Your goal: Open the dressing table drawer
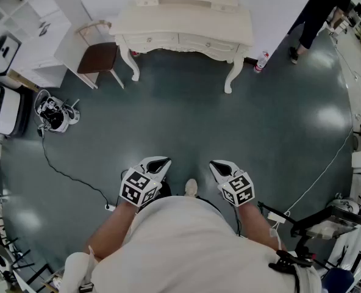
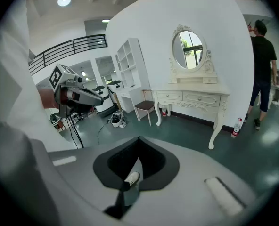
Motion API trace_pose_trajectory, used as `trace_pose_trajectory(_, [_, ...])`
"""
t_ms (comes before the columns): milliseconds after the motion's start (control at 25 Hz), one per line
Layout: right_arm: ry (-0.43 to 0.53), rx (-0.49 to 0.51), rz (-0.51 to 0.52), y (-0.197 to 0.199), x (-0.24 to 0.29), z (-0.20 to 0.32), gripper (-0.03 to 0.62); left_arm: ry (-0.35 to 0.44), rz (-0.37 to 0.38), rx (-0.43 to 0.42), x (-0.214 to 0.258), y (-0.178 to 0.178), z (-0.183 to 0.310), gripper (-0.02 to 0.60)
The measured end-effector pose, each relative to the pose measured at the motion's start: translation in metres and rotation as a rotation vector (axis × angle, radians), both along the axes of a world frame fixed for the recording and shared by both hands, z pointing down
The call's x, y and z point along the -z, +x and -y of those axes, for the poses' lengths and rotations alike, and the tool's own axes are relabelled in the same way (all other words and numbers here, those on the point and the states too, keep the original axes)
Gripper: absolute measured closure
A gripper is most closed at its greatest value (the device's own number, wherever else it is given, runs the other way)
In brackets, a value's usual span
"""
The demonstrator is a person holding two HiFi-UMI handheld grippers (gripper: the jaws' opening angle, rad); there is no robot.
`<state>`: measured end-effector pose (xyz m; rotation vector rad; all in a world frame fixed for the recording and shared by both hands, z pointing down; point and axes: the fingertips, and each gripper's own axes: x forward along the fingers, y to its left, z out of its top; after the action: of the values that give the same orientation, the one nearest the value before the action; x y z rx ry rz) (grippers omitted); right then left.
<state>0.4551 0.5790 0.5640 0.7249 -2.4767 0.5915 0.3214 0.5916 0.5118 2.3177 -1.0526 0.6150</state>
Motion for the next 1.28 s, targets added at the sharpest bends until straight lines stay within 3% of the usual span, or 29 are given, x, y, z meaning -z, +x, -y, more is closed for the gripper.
trace_pose_trajectory(280, [-0.006,0.021,0.015,0.011,-0.004,0.001,0.594,-0.006,0.013,0.052,0.001,0.008,-0.008,0.578])
trace_pose_trajectory(600, [-0.008,0.057,-0.003,-0.023,-0.011,0.036,0.594,-0.006,-0.012,0.112,-0.006,-0.03,0.028,0.578])
trace_pose_trajectory(880, [0.018,0.016,-0.051,-0.094,-0.008,0.119,0.59,0.025,-0.055,0.113,-0.009,-0.11,0.112,0.578])
trace_pose_trajectory(1040, [0.041,0.022,-0.067,-0.148,0.007,0.179,0.548,0.048,-0.078,0.096,0.008,-0.156,0.167,0.578])
trace_pose_trajectory(1280, [0.039,-0.01,-0.057,-0.235,0.018,0.252,0.543,0.042,-0.057,0.059,0.005,-0.238,0.214,0.578])
